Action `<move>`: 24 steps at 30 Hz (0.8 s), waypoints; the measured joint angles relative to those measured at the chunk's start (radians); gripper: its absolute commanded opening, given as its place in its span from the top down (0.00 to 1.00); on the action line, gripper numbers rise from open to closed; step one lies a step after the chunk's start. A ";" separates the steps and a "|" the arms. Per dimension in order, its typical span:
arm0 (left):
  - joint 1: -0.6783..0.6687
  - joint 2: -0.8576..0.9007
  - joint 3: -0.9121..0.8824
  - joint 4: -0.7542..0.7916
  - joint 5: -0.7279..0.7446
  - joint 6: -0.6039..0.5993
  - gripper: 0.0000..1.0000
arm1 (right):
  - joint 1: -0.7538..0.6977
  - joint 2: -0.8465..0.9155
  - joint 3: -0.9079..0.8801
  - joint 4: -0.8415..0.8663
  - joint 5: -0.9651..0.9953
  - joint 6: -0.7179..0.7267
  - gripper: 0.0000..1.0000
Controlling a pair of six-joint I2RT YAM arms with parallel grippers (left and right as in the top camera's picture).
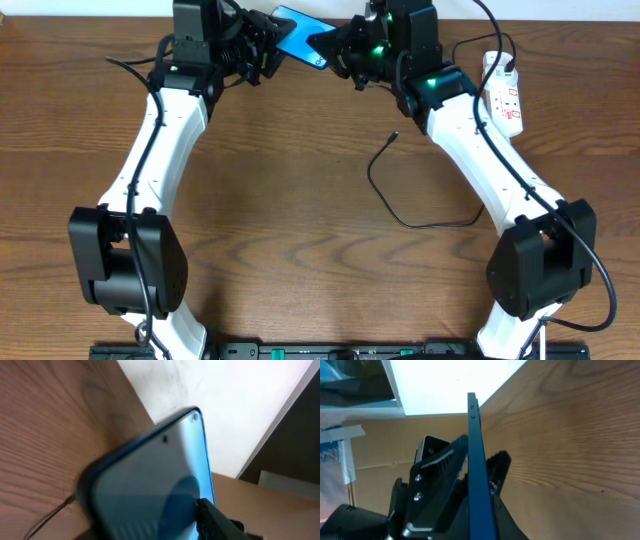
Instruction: Plug charger to phone and switch on socket
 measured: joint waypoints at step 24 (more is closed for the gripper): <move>0.002 0.000 0.000 0.073 -0.032 -0.122 0.69 | 0.003 -0.002 0.000 0.008 -0.105 -0.002 0.99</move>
